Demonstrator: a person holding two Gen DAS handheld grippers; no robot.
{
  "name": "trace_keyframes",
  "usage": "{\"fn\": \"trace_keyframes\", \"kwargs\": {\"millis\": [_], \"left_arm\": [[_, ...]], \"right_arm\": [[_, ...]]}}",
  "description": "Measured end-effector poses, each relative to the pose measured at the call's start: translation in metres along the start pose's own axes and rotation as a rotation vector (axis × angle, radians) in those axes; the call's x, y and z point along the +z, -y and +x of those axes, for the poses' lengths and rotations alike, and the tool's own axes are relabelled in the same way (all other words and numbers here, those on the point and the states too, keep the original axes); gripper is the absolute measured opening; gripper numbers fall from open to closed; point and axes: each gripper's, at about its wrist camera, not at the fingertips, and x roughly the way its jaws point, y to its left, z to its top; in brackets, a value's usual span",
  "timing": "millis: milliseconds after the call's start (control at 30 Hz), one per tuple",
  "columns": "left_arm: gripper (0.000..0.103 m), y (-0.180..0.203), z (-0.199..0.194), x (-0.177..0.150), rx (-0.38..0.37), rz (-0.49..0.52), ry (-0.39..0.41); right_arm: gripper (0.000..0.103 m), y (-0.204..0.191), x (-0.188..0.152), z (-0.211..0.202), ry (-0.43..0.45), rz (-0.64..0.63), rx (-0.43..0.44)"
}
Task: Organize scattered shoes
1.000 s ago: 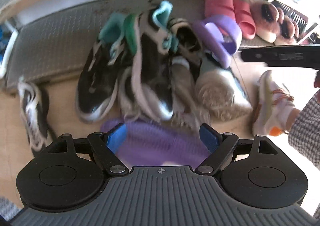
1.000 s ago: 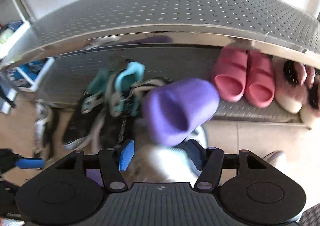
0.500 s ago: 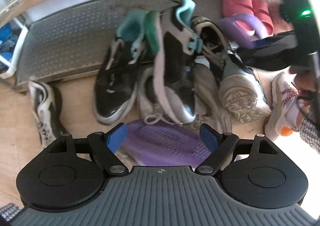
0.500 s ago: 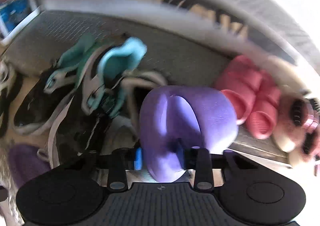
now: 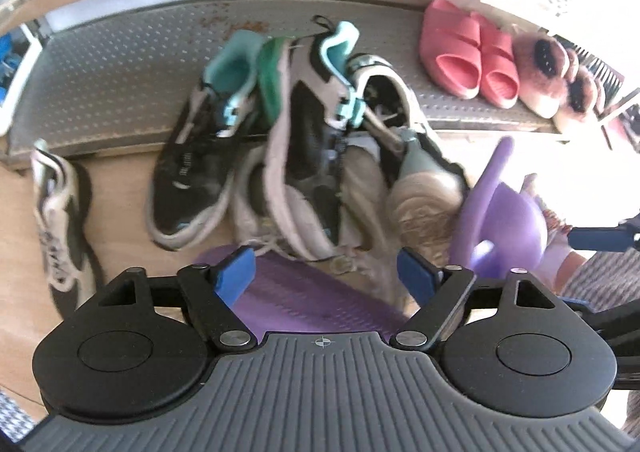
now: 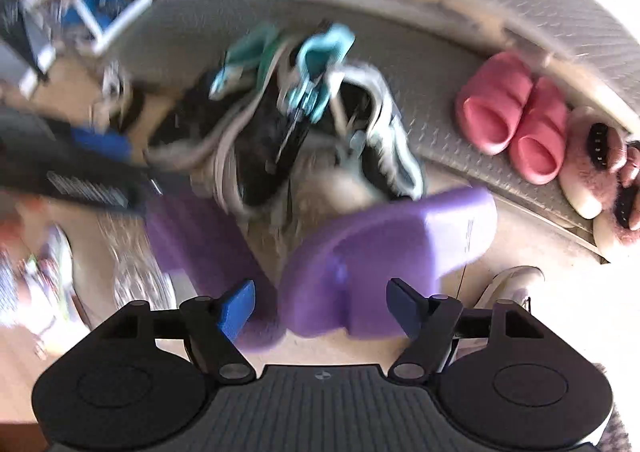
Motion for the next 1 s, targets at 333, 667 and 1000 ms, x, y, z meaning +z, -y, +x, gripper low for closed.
{"fn": "trace_keyframes", "kwargs": {"millis": [333, 667, 1000], "left_arm": [[0.047, 0.031, 0.063, 0.051, -0.078, -0.317, -0.004], [0.050, 0.025, 0.130, 0.074, -0.092, -0.531, 0.114], [0.033, 0.039, 0.181, 0.091, 0.029, -0.471, 0.121]], "right_arm": [[0.041, 0.077, 0.039, 0.002, 0.143, 0.365, 0.057], [0.058, 0.087, 0.048, -0.004, 0.166, 0.484, 0.115], [0.068, 0.098, 0.053, -0.025, 0.222, 0.568, 0.209]]}}
